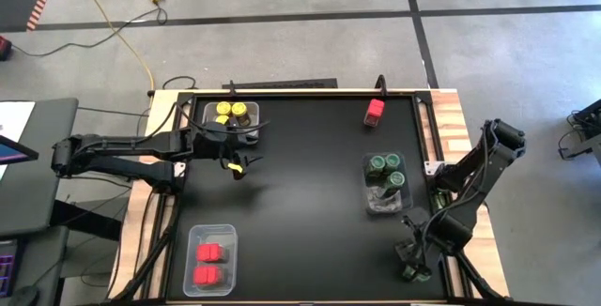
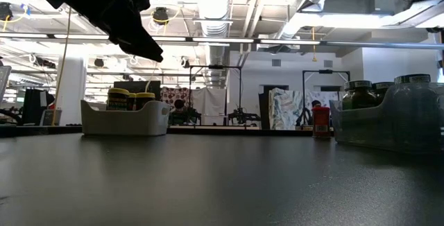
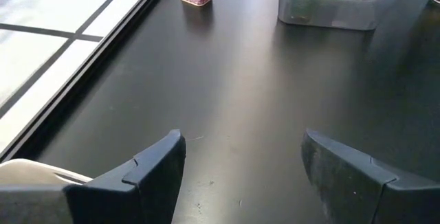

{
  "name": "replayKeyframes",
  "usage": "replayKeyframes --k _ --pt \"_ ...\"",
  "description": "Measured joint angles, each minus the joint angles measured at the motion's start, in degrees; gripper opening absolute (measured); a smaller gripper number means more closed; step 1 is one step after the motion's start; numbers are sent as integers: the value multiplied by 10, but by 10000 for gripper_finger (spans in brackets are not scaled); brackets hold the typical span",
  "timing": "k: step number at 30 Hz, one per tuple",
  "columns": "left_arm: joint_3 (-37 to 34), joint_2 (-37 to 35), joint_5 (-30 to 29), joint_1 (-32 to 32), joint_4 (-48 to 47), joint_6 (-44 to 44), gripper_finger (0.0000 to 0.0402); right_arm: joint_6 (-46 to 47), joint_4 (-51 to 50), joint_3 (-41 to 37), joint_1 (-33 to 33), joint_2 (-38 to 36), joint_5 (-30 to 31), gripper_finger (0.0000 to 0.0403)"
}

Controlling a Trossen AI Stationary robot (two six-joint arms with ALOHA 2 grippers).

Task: Sort spices by type
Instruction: Put the yellow seasoning bottle into the gray bin

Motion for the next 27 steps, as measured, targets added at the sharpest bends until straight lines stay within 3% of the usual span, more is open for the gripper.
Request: replayKeyframes --k 21,27 --pt "0 0 0 0 0 -32 277 -30 -3 0 0 0 0 292" --pt "0 0 0 0 0 -37 277 -39 2 0 0 0 -1 319"
